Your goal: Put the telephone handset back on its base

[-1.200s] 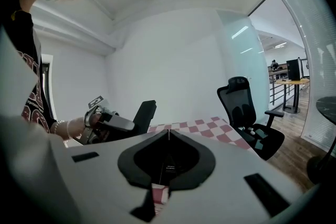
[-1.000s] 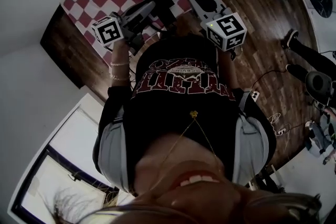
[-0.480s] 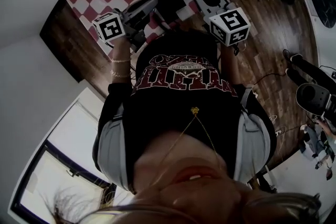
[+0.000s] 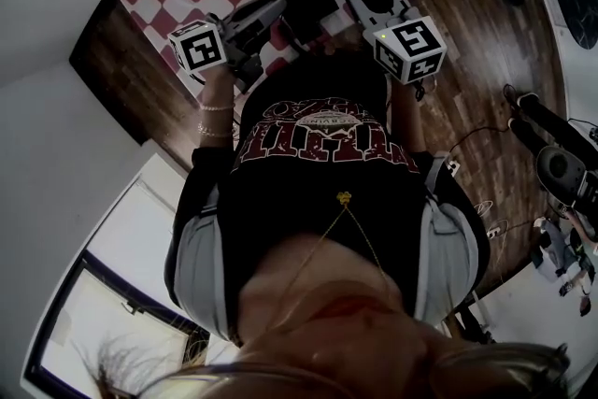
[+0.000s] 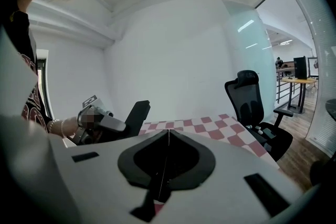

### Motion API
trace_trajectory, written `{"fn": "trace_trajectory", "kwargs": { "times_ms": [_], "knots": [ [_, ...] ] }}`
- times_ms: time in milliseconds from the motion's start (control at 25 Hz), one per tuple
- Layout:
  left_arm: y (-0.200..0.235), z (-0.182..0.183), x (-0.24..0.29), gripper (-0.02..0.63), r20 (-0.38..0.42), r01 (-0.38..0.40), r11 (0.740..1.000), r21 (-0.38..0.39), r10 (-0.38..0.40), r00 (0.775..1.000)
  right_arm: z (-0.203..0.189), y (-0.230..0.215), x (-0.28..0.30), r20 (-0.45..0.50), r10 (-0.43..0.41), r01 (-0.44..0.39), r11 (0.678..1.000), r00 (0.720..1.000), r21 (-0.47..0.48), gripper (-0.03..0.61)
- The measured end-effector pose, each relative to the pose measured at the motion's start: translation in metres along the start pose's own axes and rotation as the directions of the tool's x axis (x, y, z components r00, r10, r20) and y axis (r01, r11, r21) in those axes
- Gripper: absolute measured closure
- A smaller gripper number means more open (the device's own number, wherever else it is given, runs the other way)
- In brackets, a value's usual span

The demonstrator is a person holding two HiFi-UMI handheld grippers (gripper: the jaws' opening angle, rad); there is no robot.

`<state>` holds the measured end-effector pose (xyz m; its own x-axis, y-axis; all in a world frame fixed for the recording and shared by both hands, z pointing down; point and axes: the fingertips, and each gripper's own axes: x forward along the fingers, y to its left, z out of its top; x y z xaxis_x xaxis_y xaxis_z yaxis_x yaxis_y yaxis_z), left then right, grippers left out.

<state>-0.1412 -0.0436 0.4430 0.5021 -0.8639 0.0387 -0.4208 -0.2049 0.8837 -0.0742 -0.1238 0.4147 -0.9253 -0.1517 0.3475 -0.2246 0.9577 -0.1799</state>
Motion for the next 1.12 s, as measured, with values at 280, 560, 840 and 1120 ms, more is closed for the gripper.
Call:
{"fn": "trace_trajectory", "kwargs": {
  "times_ms": [280,560,840,1120],
  "knots": [
    [0.003,-0.001,-0.003,0.540,0.039,-0.020,1.000,-0.003,0.020,0.999,0.002,-0.006,0.007,-0.018,0.038,-0.038,0.999,0.999,-0.026,0.558],
    [0.011,-0.010,-0.008,0.540,0.034,-0.071,0.997,0.028,0.070,0.997,0.003,-0.007,0.020,-0.041,0.113,-0.115,0.992,0.993,-0.043,0.558],
    [0.013,-0.014,-0.001,0.539,0.064,-0.113,0.993,0.010,0.113,0.992,0.003,-0.012,0.027,-0.056,0.174,-0.177,0.983,0.983,-0.050,0.558],
    [0.018,-0.014,0.004,0.540,0.099,-0.158,0.987,-0.001,0.157,0.983,-0.001,-0.015,0.030,-0.071,0.229,-0.232,0.972,0.971,-0.045,0.558]
  ]
}}
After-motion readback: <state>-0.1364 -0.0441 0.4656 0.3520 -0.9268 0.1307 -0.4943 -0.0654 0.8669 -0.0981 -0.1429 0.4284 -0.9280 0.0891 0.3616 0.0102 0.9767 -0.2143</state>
